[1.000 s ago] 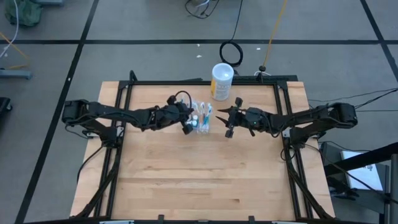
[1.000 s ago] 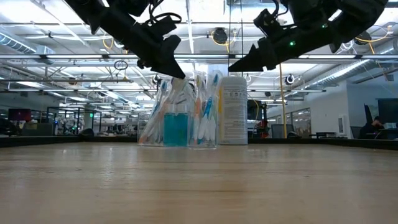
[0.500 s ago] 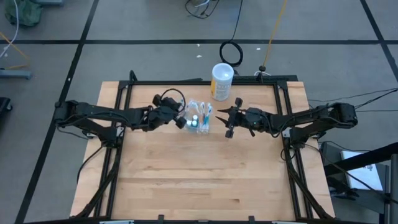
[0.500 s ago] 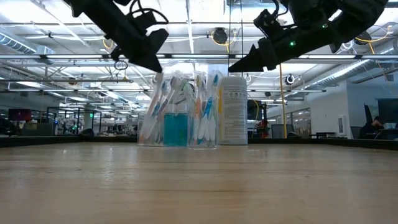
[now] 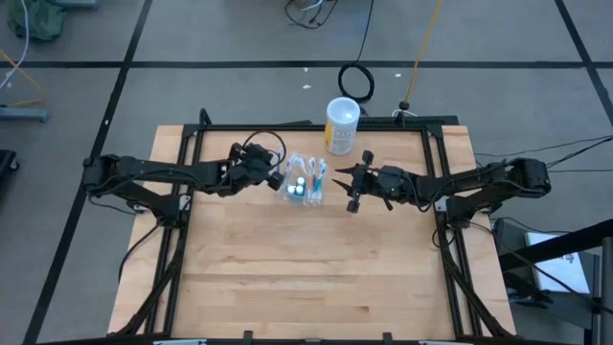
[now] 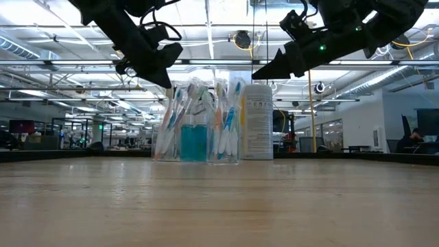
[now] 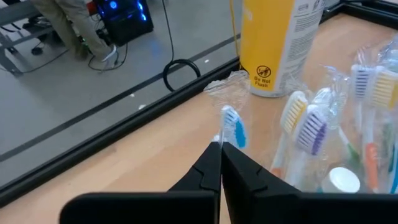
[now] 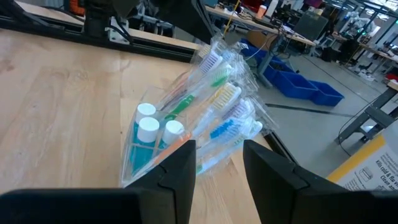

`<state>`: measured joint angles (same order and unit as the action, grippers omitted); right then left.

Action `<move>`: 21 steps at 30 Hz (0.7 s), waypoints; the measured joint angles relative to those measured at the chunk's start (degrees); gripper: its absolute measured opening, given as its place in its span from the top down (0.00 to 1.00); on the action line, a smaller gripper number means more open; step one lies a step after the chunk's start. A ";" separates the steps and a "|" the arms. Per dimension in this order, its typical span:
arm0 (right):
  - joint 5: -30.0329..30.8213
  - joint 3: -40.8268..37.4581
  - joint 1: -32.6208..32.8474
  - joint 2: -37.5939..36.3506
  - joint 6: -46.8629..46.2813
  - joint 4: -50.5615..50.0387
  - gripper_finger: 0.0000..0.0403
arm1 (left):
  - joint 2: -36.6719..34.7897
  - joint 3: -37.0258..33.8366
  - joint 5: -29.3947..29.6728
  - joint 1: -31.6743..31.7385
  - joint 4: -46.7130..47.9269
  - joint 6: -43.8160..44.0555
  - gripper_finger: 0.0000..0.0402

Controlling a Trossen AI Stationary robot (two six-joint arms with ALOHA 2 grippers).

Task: Pick & Place toothbrushing station
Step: Adjust the toothbrushes into the transparent organizer

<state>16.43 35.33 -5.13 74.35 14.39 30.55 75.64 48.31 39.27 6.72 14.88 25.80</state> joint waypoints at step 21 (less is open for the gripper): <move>-0.02 0.00 0.00 0.00 -0.02 -0.02 0.69 | -2.03 -0.11 1.08 -1.27 -0.32 -6.66 0.77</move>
<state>16.40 35.33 -5.13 74.35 14.37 30.52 73.61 48.21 40.34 5.45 14.56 19.15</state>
